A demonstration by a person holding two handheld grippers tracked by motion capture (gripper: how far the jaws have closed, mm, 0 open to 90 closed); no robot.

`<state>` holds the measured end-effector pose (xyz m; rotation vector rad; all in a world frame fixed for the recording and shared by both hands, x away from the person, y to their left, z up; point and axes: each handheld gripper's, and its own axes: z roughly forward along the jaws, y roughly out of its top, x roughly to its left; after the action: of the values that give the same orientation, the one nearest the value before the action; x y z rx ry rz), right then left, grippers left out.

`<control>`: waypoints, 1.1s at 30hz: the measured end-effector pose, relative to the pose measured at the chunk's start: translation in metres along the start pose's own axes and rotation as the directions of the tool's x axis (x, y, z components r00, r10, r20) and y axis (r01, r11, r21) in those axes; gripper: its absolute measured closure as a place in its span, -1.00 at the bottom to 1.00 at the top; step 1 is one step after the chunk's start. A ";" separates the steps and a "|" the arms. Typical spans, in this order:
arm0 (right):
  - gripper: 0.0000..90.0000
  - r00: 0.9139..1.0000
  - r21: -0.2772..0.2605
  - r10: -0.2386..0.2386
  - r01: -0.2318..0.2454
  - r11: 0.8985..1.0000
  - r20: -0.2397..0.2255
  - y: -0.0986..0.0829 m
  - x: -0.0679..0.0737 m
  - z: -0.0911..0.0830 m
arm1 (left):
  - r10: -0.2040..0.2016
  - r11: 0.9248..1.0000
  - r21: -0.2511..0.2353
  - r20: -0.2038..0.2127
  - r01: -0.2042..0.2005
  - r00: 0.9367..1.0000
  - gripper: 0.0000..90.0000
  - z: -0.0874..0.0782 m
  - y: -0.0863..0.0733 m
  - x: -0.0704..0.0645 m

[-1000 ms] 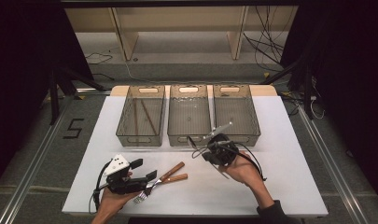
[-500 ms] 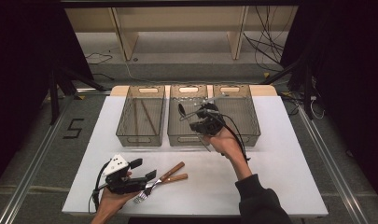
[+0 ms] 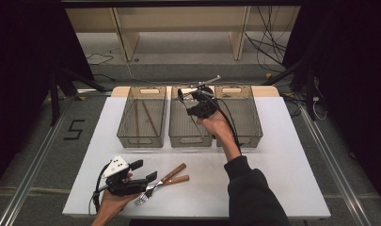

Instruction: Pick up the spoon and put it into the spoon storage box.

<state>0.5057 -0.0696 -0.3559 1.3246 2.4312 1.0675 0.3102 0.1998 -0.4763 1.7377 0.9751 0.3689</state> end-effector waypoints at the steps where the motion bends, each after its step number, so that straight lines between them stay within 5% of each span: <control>1: 1.00 1.000 -0.002 0.003 -0.003 1.000 0.003 0.002 0.000 0.002 | 0.000 1.000 0.000 0.000 0.000 1.000 -0.49 0.000 0.000 0.000; 20: 1.00 0.993 0.024 0.104 -0.105 0.994 0.050 0.023 -0.016 0.035 | 0.008 1.000 -0.006 0.001 -0.008 1.000 -0.49 -0.001 0.000 0.001; 33: 1.00 0.992 0.030 0.102 -0.105 0.994 0.076 0.020 -0.017 0.049 | 0.002 1.000 -0.011 0.002 -0.002 1.000 -0.49 0.000 0.000 0.000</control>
<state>0.5518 -0.0514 -0.3813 1.4887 2.3600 0.9850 0.3100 0.1999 -0.4763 1.7287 0.9684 0.3724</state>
